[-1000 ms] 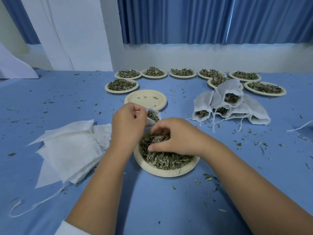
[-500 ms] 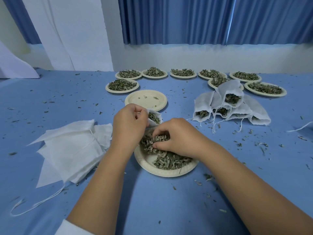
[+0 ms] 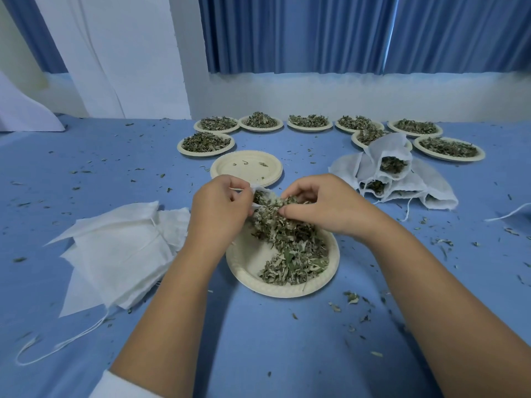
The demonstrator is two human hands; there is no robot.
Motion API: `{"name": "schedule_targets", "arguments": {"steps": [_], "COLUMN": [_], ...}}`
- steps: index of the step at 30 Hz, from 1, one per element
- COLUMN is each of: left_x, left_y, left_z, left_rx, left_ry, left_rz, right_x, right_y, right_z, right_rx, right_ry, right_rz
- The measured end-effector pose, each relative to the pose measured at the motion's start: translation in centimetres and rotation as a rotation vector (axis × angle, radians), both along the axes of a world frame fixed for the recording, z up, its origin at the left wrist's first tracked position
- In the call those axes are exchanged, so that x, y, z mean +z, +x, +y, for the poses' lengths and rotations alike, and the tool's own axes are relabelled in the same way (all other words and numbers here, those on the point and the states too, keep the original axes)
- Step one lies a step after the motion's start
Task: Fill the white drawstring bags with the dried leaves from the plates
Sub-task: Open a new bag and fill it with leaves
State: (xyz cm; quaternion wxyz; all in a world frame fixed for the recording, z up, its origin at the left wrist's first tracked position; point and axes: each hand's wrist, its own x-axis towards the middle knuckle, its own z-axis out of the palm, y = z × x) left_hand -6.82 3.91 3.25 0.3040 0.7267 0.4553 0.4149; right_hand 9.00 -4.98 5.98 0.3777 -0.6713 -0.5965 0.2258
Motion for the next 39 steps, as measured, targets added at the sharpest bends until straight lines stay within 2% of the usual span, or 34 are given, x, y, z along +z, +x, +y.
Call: {"name": "schedule_targets", "arguments": {"steps": [7, 13, 21, 24, 26, 31, 35, 37, 39], "left_x": [-0.3, -0.2, 0.2, -0.1, -0.3, -0.4, -0.3, -0.1, 0.1], "left_y": [-0.1, 0.6, 0.8, 1.0, 1.1, 1.0, 1.1, 1.1, 1.1], "left_z": [-0.1, -0.4, -1.2, -1.4, -1.4, -1.1, -1.3, -1.4, -1.5], "left_rx": [-0.062, -0.056, -0.111, -0.181, -0.196, -0.166, -0.175, -0.170, -0.171], "left_ry": [0.014, 0.005, -0.010, 0.014, 0.039, 0.057, 0.021, 0.003, -0.018], "left_rz": [0.089, 0.037, -0.047, -0.004, 0.036, 0.074, 0.014, -0.032, -0.070], "right_x": [0.5, -0.4, -2.4, -2.3, -1.9, -1.1, -1.3, -1.6, -1.9], "right_y": [1.3, 0.3, -1.0, -1.4, -1.4, -0.7, -1.1, -1.1, -1.1], "right_z": [-0.1, 0.5, 1.4, 1.3, 1.2, 0.9, 1.2, 1.3, 1.4], "right_rx": [-0.056, -0.098, -0.155, -0.145, -0.136, -0.156, -0.169, -0.174, -0.195], "right_ry": [-0.014, 0.098, 0.115, 0.091, 0.075, 0.030, 0.029, 0.036, 0.030], "right_rz": [0.093, 0.206, -0.205, -0.217, -0.106, 0.358, 0.671, 0.697, 0.612]}}
